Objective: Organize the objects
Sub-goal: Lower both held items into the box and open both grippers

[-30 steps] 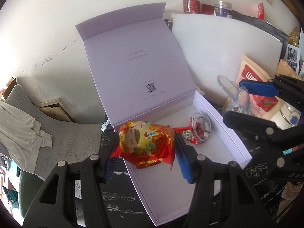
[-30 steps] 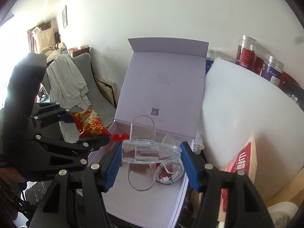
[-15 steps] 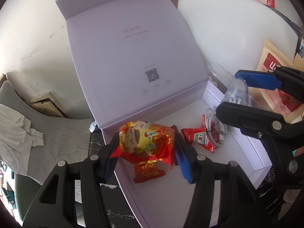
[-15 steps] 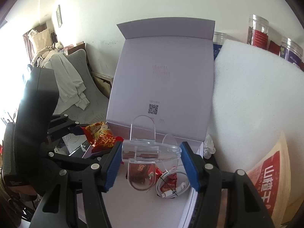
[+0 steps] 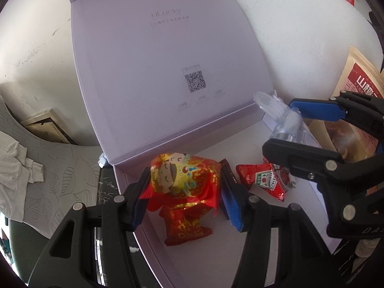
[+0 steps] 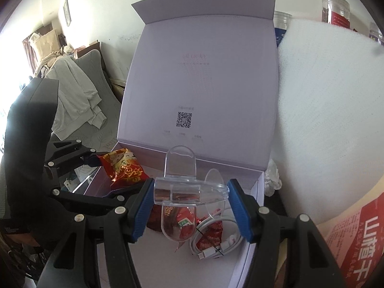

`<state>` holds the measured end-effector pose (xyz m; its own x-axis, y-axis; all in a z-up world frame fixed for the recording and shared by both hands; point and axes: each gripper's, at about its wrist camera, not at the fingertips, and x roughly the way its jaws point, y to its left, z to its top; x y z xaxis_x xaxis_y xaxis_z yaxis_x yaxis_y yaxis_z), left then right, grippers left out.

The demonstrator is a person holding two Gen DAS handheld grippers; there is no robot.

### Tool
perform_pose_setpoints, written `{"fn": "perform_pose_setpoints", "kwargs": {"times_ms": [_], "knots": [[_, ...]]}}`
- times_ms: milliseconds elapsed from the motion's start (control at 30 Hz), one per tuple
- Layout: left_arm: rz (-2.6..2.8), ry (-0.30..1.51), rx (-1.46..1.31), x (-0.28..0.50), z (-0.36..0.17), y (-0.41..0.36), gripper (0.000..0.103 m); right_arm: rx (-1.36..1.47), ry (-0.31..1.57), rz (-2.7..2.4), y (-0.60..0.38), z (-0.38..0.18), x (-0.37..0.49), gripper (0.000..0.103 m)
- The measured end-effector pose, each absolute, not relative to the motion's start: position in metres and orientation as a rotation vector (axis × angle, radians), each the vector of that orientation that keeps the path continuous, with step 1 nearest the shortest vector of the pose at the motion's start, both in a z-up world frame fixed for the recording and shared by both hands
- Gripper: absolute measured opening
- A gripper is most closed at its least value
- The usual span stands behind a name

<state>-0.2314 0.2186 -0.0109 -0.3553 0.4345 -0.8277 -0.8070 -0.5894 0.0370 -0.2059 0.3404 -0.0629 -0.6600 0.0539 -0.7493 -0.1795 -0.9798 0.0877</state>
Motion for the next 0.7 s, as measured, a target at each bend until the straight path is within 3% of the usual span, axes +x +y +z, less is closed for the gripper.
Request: {"fn": "perform_pose_setpoints", "kwargs": {"times_ms": [700], "knots": [[1.959, 0.617, -1.137, -0.228, -0.037, 0.225, 0.054, -1.397, 0.347, 2.613, 0.366, -0.109, -0.237, 0.062]]}}
